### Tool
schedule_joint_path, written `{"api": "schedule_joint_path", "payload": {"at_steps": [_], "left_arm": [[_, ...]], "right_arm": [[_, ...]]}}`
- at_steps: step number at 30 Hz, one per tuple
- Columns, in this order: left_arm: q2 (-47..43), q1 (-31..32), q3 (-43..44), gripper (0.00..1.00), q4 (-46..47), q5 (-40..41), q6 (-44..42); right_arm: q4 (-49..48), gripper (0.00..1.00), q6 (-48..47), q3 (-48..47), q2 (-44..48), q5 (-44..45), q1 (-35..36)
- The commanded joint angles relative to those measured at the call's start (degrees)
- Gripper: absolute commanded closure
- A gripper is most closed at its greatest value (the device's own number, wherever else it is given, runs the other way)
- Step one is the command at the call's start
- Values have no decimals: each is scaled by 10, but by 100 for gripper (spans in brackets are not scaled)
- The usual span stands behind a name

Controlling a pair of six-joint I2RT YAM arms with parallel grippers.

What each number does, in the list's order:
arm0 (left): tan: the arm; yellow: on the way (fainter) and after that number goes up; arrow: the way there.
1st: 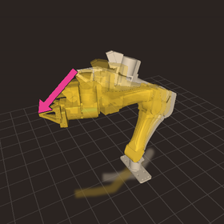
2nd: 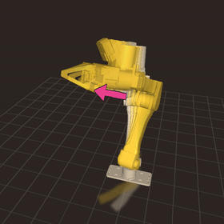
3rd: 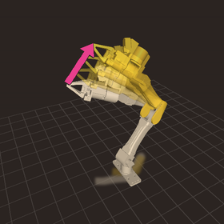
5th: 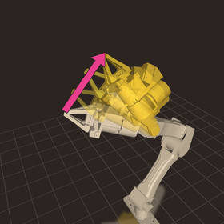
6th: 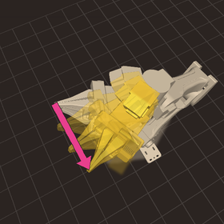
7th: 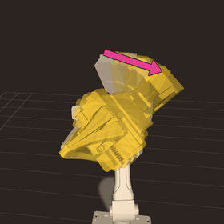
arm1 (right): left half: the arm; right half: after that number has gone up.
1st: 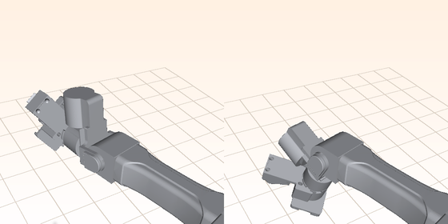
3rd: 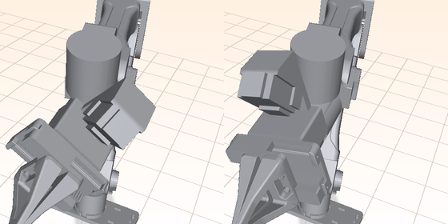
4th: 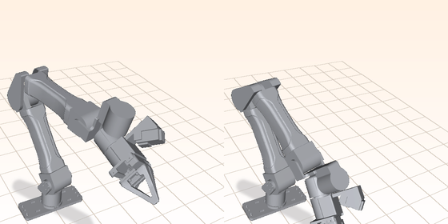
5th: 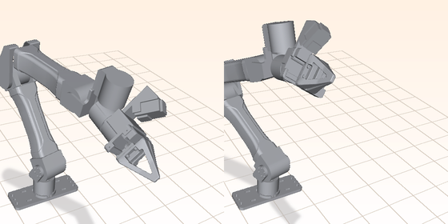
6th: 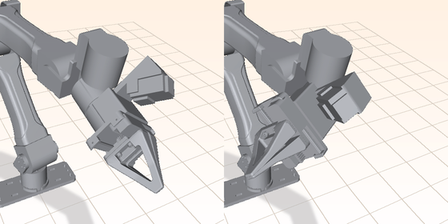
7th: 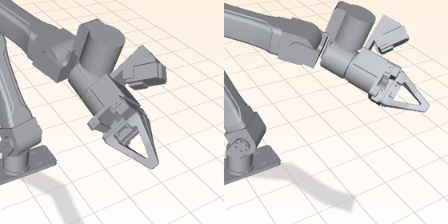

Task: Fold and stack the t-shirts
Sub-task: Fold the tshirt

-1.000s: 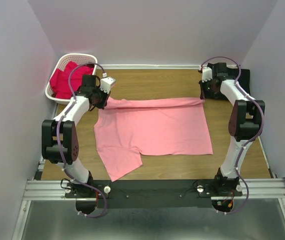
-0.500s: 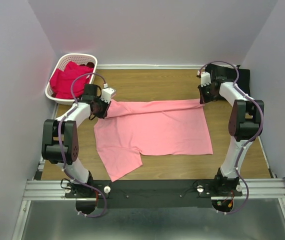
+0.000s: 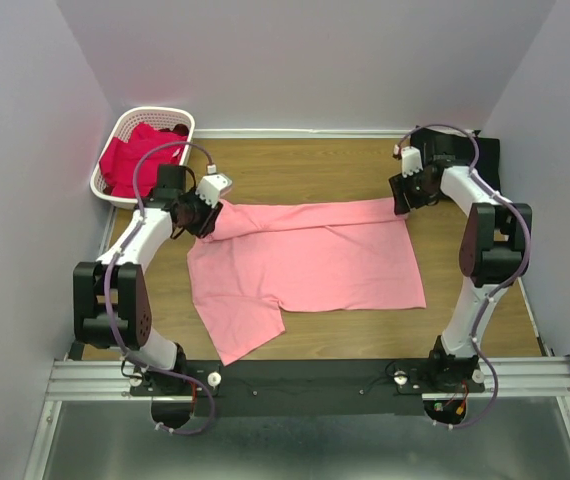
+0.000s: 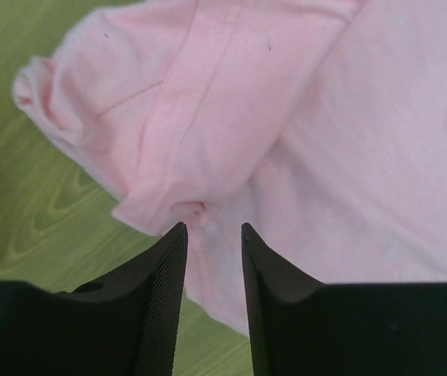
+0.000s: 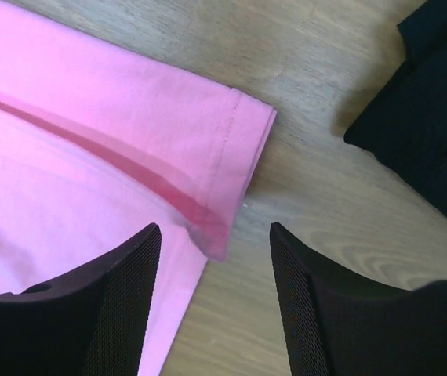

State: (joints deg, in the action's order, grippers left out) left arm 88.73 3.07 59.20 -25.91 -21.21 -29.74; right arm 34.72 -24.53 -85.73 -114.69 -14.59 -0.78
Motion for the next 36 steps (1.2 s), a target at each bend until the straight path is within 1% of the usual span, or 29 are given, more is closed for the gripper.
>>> {"api": "schedule_joint_path", "payload": {"at_steps": [1, 3, 4, 5, 6, 8, 9, 13, 18, 24, 25, 28, 31, 35, 36], "left_arm": [[-21, -8, 62, 54, -13, -55, -12], [11, -9, 88, 51, -2, -40, 18], [25, -10, 114, 51, 0, -34, 25], [41, -10, 129, 50, 1, -25, 31], [71, -10, 143, 50, -1, -19, 46], [99, -14, 180, 50, -6, -16, 54], [121, -15, 189, 50, -6, -11, 59], [161, -16, 220, 56, -27, -10, 60], [168, -16, 202, 57, -44, -34, 46], [158, -18, 158, 55, -55, -25, 30], [153, -19, 147, 55, -56, -25, 27], [146, -21, 135, 53, -63, -21, 16], [148, -25, 123, 51, -69, -19, 11], [148, -26, 119, 50, -67, -22, 16], [147, -26, 119, 52, -68, -27, 16]], "right_arm": [[26, 34, -2, -14, 43, -14, -3], [33, 34, 11, -33, 32, -22, -3], [41, 34, 14, -40, 27, -26, -3], [46, 38, 16, -47, 20, -32, -3], [51, 39, 19, -57, 10, -34, -3], [61, 41, 19, -61, 4, -36, -3], [61, 41, 19, -61, 4, -34, -3], [63, 42, 17, -57, 7, -30, -3], [71, 43, 22, -65, 6, -42, -3], [98, 46, 62, -125, -18, -100, 7], [98, 46, 74, -141, -22, -107, 24], [98, 47, 94, -163, -40, -116, 42], [98, 47, 119, -209, -69, -127, 85], [97, 47, 154, -282, -118, -147, 139], [97, 47, 162, -297, -128, -151, 150]]}}
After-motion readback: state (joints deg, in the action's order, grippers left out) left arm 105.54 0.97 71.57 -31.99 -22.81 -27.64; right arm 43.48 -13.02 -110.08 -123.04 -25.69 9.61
